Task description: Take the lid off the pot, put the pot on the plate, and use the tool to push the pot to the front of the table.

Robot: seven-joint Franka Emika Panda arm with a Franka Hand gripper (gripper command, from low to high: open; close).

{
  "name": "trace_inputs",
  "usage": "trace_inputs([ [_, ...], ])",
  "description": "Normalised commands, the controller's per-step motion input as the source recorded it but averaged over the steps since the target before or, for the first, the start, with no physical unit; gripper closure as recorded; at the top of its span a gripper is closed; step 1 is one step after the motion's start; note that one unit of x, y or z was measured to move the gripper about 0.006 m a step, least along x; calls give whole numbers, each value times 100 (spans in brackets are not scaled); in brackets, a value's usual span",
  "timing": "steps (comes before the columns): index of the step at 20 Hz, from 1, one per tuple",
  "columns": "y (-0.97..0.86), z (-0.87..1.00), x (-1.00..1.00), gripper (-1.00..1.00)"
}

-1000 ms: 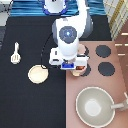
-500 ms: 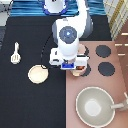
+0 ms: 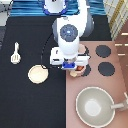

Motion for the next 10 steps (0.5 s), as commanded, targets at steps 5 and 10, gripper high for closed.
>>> trace_inputs([
  [5,13,-1,0,100],
  [10,13,72,2,100],
])
